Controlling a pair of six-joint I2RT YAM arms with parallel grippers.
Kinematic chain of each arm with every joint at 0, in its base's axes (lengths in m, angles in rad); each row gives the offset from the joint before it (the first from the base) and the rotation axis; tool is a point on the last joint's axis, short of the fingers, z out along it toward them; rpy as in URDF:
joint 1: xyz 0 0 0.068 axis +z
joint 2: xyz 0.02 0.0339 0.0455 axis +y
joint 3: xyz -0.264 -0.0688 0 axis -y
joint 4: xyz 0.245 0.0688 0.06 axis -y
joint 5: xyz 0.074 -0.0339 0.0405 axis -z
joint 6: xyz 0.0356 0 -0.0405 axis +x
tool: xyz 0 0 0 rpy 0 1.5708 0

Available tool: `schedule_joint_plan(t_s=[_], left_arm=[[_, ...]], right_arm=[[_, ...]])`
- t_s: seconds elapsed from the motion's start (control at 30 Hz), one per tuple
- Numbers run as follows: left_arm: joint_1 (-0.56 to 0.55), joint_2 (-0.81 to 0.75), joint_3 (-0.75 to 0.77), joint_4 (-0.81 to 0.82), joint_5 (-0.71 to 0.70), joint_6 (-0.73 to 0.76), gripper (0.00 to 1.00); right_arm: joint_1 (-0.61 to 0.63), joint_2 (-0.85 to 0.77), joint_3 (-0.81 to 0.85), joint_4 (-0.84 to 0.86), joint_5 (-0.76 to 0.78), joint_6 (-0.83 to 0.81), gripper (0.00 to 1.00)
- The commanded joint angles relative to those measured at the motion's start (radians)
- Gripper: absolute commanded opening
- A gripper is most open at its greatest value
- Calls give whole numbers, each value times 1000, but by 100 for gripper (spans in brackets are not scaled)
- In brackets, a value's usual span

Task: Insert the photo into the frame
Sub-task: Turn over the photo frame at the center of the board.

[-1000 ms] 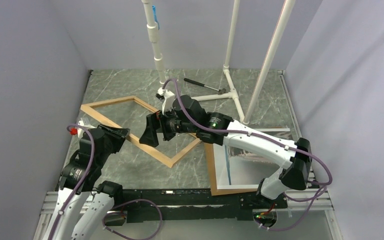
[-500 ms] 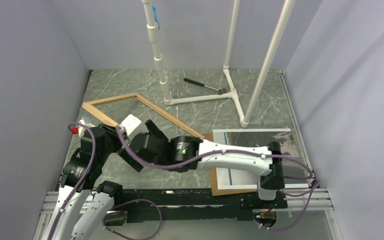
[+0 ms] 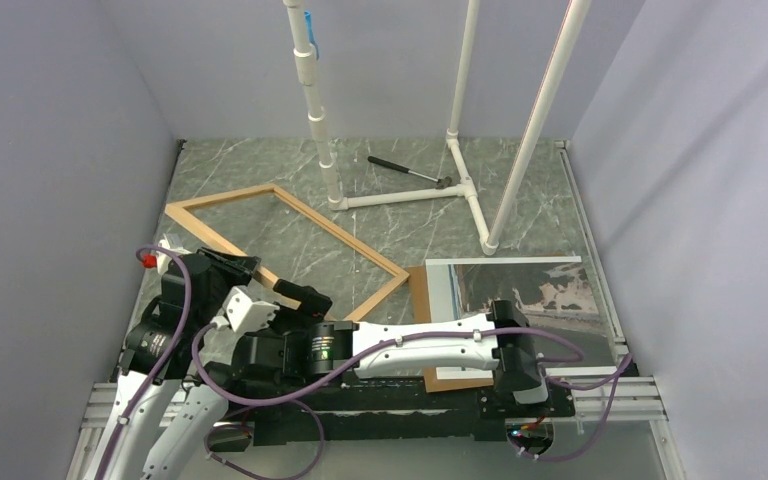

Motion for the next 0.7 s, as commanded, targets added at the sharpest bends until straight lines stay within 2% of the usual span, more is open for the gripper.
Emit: schedule_joint_plan(t_s=[0.0,0.07,0.2,0.27,0.33,0.4,0.5,0.6,0.67], left_arm=[[1,-7,34,16,6,16,0],[1,-9,32,19,7,15,0],[1,-13,29,19,8,15,0],[1,-16,30,18,7,17,0],[1,-19,31,15,3,17,0],[1,-20,31,12,2,18,0],[0,-22,31,9,1,16,0],[2,-27,30,8,0,20,2],[2,-31,32,8,-2,24,13]], right_arm=[[-11,-54,-63,62,81,-45,87],[-15,-62,-86,68,77,-45,76],[-43,-63,-111,51,61,-25,70],[-58,-67,-120,47,43,-18,54],[-63,-77,-128,54,30,-17,43],[-66,-82,-129,62,29,-18,26],[-65,-79,-111,49,25,-18,10],[-66,-68,-92,35,25,-20,1],[-66,-63,-81,29,17,-20,0]])
